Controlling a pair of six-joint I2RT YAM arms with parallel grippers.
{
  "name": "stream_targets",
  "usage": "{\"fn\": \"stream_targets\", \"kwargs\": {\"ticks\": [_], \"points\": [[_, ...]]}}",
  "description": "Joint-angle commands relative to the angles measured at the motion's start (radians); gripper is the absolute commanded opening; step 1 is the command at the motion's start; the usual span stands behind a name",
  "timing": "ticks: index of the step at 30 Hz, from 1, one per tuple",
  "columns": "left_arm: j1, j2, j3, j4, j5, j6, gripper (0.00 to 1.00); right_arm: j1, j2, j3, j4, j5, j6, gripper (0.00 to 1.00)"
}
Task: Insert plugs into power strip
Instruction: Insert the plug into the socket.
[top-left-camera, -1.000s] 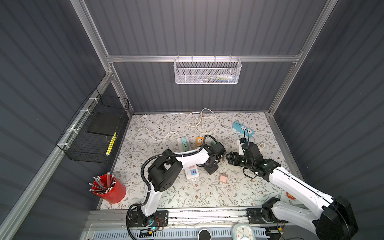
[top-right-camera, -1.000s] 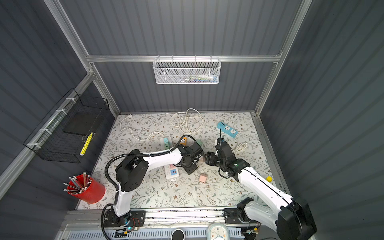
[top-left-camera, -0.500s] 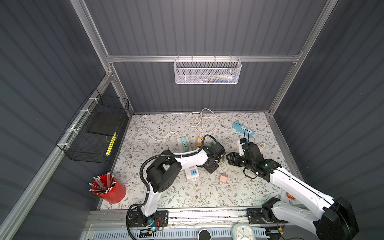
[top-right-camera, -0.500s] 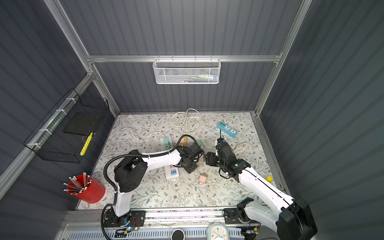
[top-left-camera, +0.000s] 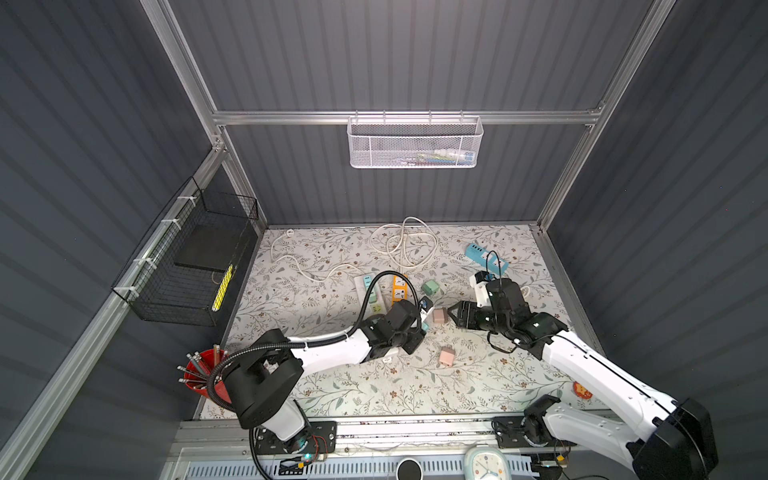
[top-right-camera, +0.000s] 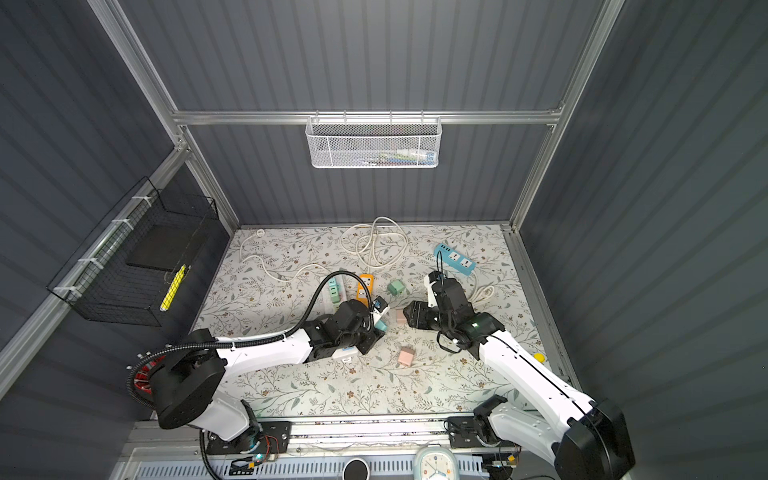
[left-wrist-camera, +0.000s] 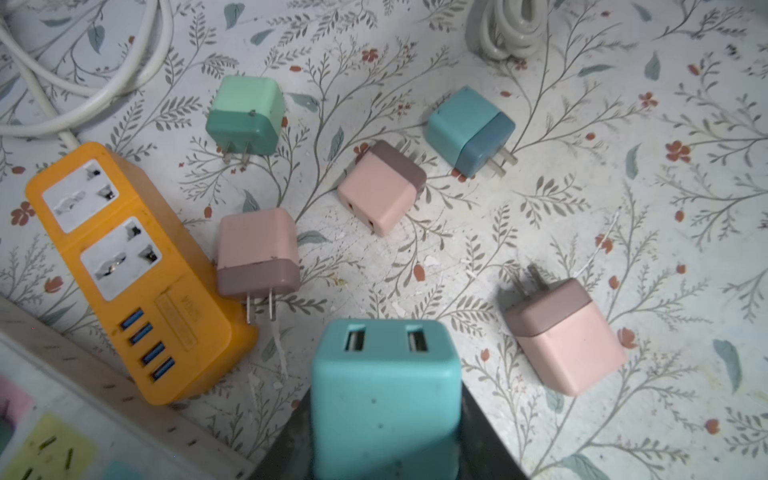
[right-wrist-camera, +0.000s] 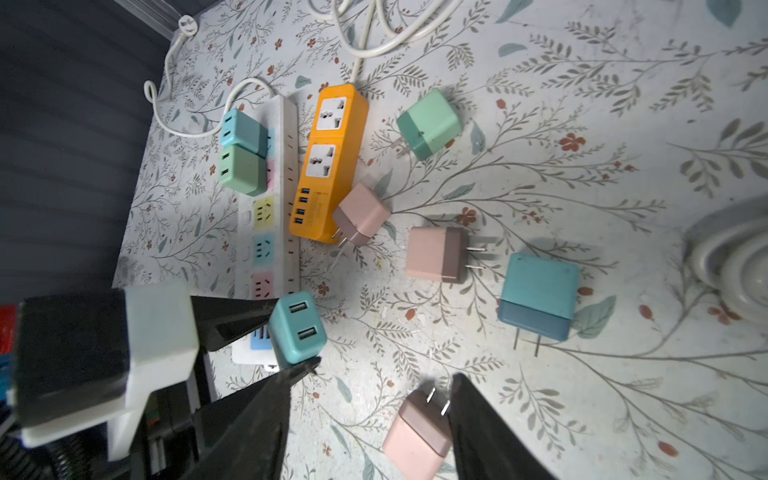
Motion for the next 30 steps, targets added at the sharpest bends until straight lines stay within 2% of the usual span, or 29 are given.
{"fn": "stream_targets", "kwargs": {"ticks": [1, 5, 17, 30], "points": [[-0.004, -0.03, -0.071, 0.211, 0.052, 0.029, 0.25, 0.019, 0.023, 0.035, -0.012, -0.066, -0.017, 0.61], [-0.006, -0.061, -0.144, 0.334, 0.074, 0.059, 0.24, 0.058, 0.087, 0.073, -0.019, -0.089, -0.03, 0.61], [-0.011, -0.081, -0.168, 0.374, 0.116, 0.106, 0.23, 0.114, 0.213, 0.107, 0.034, -0.124, -0.025, 0.6], [-0.013, -0.083, -0.153, 0.373, 0.095, 0.126, 0.24, 0.122, 0.267, 0.097, 0.091, -0.203, -0.012, 0.48]]}}
